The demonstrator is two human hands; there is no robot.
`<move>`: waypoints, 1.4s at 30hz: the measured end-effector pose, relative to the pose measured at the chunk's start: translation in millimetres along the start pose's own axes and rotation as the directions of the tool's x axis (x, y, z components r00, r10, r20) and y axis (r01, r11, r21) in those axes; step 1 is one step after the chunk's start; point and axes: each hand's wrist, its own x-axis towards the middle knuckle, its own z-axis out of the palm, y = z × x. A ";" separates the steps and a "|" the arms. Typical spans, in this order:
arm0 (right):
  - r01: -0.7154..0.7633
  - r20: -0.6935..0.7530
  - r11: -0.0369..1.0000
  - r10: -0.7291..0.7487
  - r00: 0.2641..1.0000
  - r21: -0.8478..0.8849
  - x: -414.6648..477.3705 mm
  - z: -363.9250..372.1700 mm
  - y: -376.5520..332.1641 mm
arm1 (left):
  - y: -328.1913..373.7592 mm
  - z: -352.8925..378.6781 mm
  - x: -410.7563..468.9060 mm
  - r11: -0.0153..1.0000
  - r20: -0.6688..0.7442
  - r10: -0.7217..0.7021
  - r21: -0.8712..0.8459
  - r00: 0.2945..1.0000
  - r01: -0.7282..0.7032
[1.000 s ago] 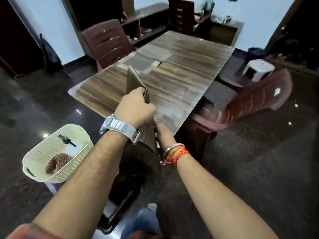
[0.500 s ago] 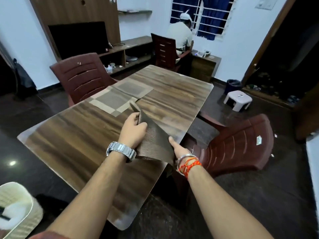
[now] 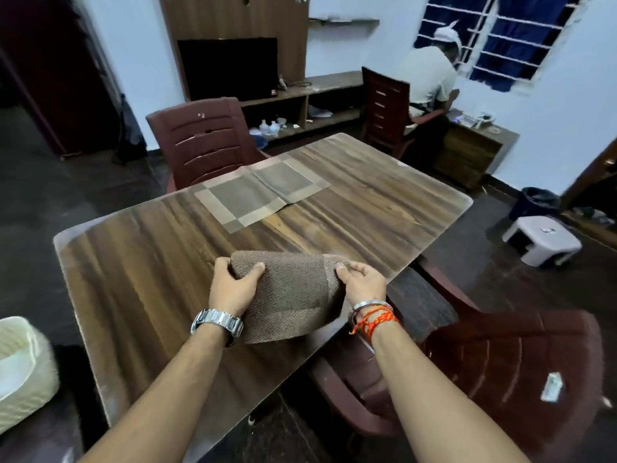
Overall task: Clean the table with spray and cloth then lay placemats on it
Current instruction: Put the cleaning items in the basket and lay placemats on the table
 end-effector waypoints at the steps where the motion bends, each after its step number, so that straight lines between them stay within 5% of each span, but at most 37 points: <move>1: 0.045 0.030 0.998 -0.044 0.999 -0.035 8.6 -3.8 -3.3 | 1.0 6.9 -2.9 1.000 -0.053 0.025 -0.003 0.998 -0.025; 4: 0.085 0.102 0.943 -0.055 0.993 -0.321 35.6 -13.1 -2.3 | -2.0 26.0 -5.7 1.000 -0.058 -0.023 0.013 0.998 0.024; 8: 0.134 0.210 0.646 0.041 0.977 -0.751 52.2 -18.6 28.6 | -30.7 40.8 -17.6 0.924 -0.085 -0.278 0.248 0.957 0.291; 10: 0.210 0.298 0.621 0.040 0.954 -0.755 49.6 -16.7 28.2 | -37.1 43.2 -23.0 0.862 -0.095 -0.339 0.367 0.936 0.349; 17: 0.180 0.475 0.821 0.122 0.871 -0.542 54.2 7.6 4.7 | -26.6 54.5 -8.4 0.783 -0.058 -0.424 0.477 0.904 0.398; 22: 0.167 0.465 0.937 -0.006 0.885 -0.306 63.3 28.4 -36.1 | 5.8 73.0 -5.1 0.910 0.144 -0.128 0.410 0.981 0.058; 30: 0.198 0.392 0.979 -0.162 0.906 -0.053 95.8 40.2 -131.2 | 75.3 33.6 -18.1 0.884 0.068 0.334 0.322 0.940 -0.338; 32: 0.238 0.400 0.971 -0.216 0.891 -0.005 108.2 33.2 -151.3 | 82.7 29.1 -17.9 0.790 -0.078 0.507 0.441 0.858 -0.427; 35: 0.286 0.421 0.958 -0.250 0.872 -0.022 128.3 15.5 -166.4 | 100.1 37.1 -22.7 0.638 -0.234 0.751 0.495 0.617 -0.589; 38: 0.265 0.423 0.964 -0.226 0.878 -0.036 143.6 -1.5 -167.1 | 116.6 55.7 -24.2 0.569 -0.314 0.821 0.532 0.478 -0.628; 42: 0.154 0.433 0.987 -0.156 0.888 0.040 149.1 -8.6 -157.4 | 118.7 75.8 3.7 0.675 -0.212 0.702 0.500 0.680 -0.542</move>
